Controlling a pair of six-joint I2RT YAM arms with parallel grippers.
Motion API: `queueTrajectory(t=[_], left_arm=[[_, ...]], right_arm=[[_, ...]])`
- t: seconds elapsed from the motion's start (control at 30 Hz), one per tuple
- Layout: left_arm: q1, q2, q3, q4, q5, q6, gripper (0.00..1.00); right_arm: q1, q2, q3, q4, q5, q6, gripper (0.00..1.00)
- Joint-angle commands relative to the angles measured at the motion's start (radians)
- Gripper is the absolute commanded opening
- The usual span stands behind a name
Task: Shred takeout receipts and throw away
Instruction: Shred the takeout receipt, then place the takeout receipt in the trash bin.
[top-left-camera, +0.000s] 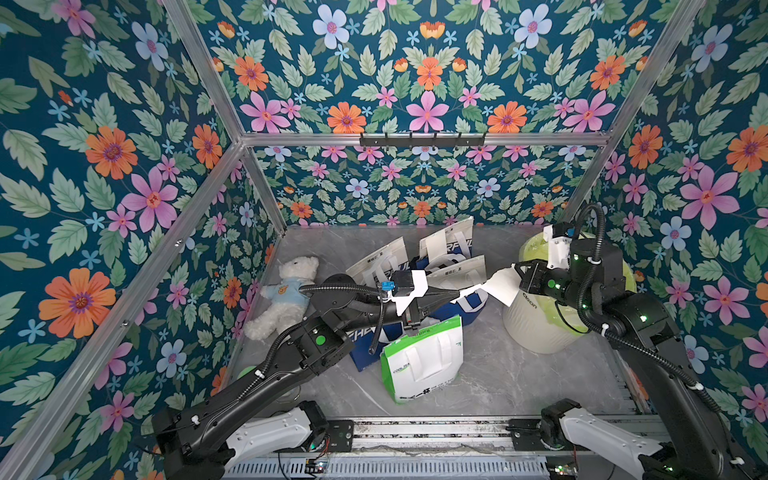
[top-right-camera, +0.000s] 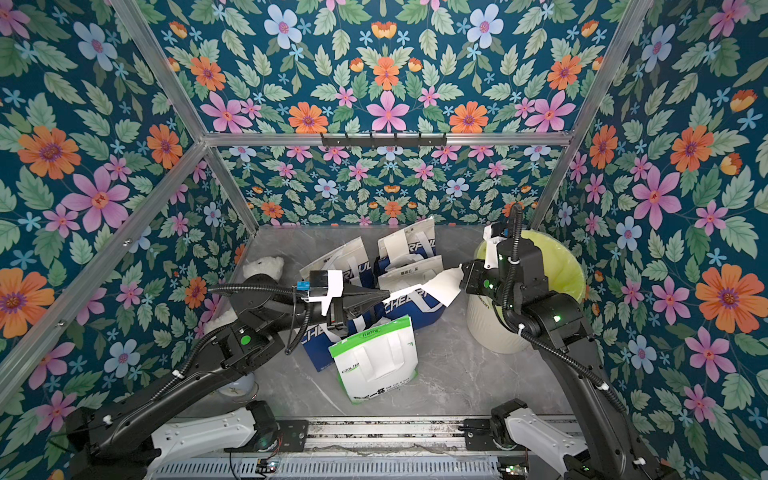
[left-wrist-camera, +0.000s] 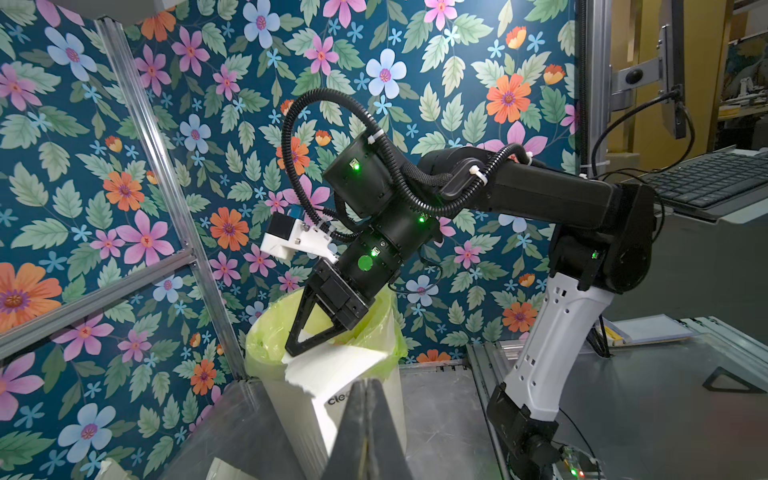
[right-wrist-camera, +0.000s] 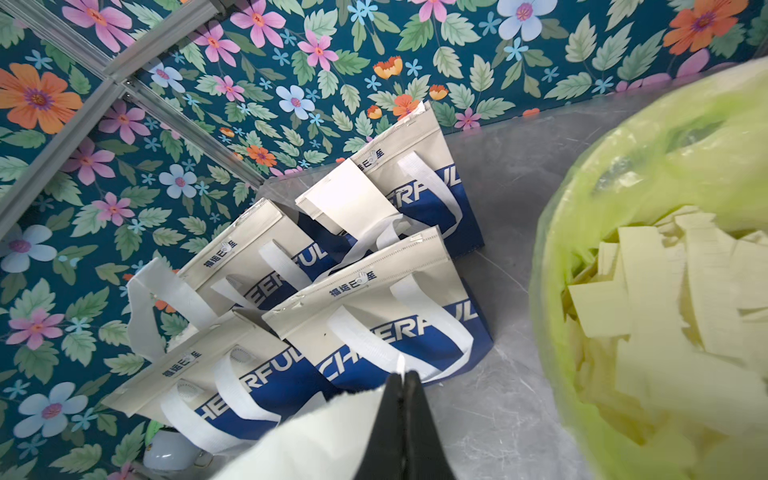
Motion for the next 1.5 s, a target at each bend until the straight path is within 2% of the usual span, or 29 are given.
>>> queueTrajectory(t=[0.0,0.2,0.33,0.47,0.63,0.77,0.87,0.97,1.03,1.07,1.1,1.13,1.27,1.47], left_arm=[[0.001,-0.010,0.011,0.018,-0.013,0.036,0.00],[0.001,0.074,0.096,0.004,-0.001,0.081,0.00],[0.002,0.219,0.220,0.024,0.007,0.093,0.00],[0.002,0.463,0.419,0.088,0.005,0.035,0.00],[0.000,0.810,0.735,0.201,-0.003,-0.162,0.00],[-0.013,1.082,0.991,0.289,0.047,-0.344,0.00],[-0.040,1.235,1.182,0.200,0.040,-0.343,0.00],[-0.064,1.305,1.241,0.121,0.001,-0.271,0.01],[-0.073,1.322,1.227,0.093,-0.044,-0.236,0.14],[-0.076,1.332,1.224,0.076,-0.063,-0.223,0.26],[-0.077,1.342,1.223,0.061,-0.076,-0.220,0.45],[-0.079,1.348,1.224,0.052,-0.083,-0.218,0.58],[-0.091,1.348,1.223,0.033,-0.094,-0.181,0.99],[-0.094,1.303,1.217,-0.020,-0.115,-0.109,0.99]], right_arm=[[-0.010,-0.021,0.018,-0.055,0.083,-0.046,0.00],[-0.013,-0.094,0.019,-0.141,0.156,-0.086,0.00],[-0.013,-0.178,-0.001,-0.159,0.112,-0.086,0.00],[-0.013,-0.300,-0.049,-0.177,0.059,-0.071,0.00],[-0.013,-0.426,-0.117,-0.203,0.035,-0.053,0.00],[-0.014,-0.492,-0.138,-0.195,-0.067,-0.046,0.00],[-0.014,-0.502,-0.122,-0.228,-0.107,-0.051,0.00],[-0.013,-0.505,-0.101,-0.262,-0.112,-0.060,0.00],[-0.014,-0.509,-0.095,-0.271,-0.109,-0.060,0.00],[-0.014,-0.510,-0.093,-0.274,-0.112,-0.060,0.00],[-0.014,-0.510,-0.089,-0.279,-0.112,-0.062,0.00],[-0.014,-0.510,-0.086,-0.285,-0.111,-0.062,0.00],[-0.013,-0.502,-0.076,-0.299,-0.106,-0.069,0.00],[-0.014,-0.479,-0.068,-0.291,-0.073,-0.055,0.00]])
